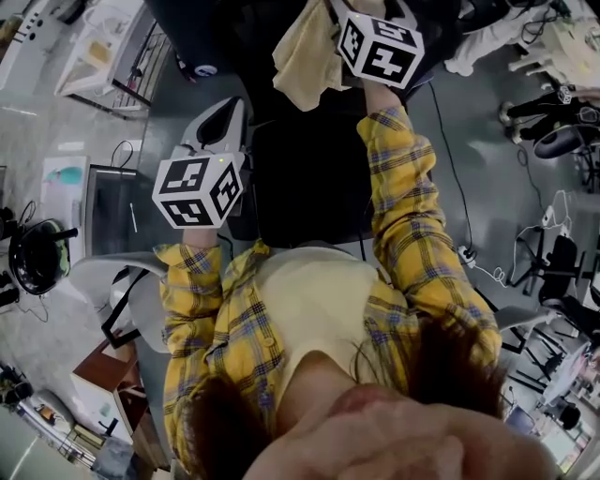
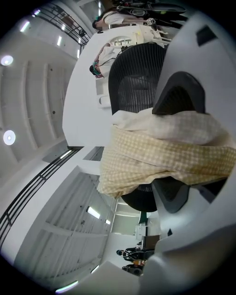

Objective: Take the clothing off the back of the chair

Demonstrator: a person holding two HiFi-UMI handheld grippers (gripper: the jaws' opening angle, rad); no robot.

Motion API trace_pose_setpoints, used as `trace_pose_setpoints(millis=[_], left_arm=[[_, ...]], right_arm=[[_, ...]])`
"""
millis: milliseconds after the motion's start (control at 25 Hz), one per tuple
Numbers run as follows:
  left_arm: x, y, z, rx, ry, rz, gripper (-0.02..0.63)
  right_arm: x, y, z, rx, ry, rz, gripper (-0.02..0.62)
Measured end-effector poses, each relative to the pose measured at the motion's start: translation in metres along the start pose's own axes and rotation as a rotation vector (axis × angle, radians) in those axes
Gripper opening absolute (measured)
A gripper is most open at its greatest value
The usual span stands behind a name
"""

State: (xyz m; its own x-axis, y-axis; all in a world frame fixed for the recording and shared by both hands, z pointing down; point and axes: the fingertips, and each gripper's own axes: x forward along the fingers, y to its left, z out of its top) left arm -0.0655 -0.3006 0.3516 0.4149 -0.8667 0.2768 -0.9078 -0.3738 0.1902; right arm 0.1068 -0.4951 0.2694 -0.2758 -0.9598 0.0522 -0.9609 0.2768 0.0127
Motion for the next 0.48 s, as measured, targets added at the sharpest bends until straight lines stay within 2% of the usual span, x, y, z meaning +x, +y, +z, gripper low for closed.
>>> trace_pose_setpoints(millis=[240, 480], left_arm=[[-0.004, 0.003, -0.001, -0.005, -0.009, 0.023, 0.005], [-0.011, 0.012, -0.006, -0.023, -0.014, 0.044, 0.006]], right_arm=[[0.007, 0.018, -0.005, -0.011, 0.015, 0.068, 0.360], [0.009, 0.017, -0.006, 0.030, 0.011, 0.071, 0.356]])
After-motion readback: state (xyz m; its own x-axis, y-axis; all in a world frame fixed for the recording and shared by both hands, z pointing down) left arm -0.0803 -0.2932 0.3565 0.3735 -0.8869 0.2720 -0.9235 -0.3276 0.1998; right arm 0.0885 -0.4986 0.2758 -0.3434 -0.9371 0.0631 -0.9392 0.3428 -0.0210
